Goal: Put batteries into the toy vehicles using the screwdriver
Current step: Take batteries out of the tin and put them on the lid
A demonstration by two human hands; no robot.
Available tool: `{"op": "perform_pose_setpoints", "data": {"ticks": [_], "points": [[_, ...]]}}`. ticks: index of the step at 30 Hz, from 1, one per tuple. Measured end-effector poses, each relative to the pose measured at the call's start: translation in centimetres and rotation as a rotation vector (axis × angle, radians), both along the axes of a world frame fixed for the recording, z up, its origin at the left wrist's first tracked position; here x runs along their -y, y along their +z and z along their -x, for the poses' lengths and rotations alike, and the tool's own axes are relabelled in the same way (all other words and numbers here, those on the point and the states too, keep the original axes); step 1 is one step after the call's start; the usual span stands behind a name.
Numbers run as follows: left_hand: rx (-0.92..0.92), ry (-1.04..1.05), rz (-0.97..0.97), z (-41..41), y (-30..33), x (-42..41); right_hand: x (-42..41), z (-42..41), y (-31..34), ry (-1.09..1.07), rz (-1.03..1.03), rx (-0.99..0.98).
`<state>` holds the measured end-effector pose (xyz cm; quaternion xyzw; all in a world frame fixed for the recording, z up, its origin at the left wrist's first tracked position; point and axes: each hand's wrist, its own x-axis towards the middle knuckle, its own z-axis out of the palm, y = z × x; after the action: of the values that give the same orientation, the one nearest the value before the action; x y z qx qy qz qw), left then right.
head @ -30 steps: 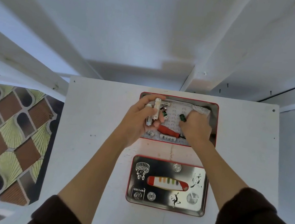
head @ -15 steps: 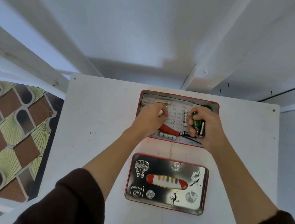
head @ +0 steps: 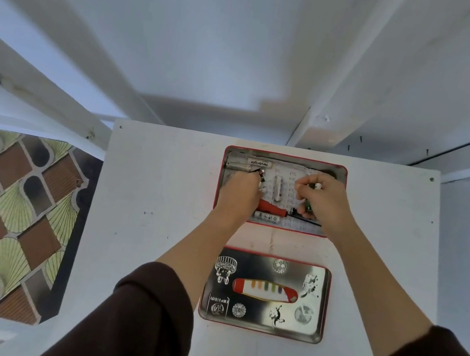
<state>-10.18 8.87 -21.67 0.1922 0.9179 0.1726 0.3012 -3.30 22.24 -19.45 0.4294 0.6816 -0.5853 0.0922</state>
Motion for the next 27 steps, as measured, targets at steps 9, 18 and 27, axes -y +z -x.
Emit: {"op": "perform_pose_setpoints", "data": {"ticks": [9, 18, 27], "points": [[0.237, 0.242, -0.427, -0.2, 1.2, 1.5, 1.7, 2.2, -1.7, 0.154, -0.256, 0.059], [0.678, 0.524, -0.758, -0.7, 2.7, 3.3, 3.3, 2.8, -2.6, 0.265, -0.378, 0.158], [0.915, 0.647, -0.947, -0.7, 2.4, 2.5, 1.7, 0.8, -0.4, 0.099, -0.039, 0.07]]}}
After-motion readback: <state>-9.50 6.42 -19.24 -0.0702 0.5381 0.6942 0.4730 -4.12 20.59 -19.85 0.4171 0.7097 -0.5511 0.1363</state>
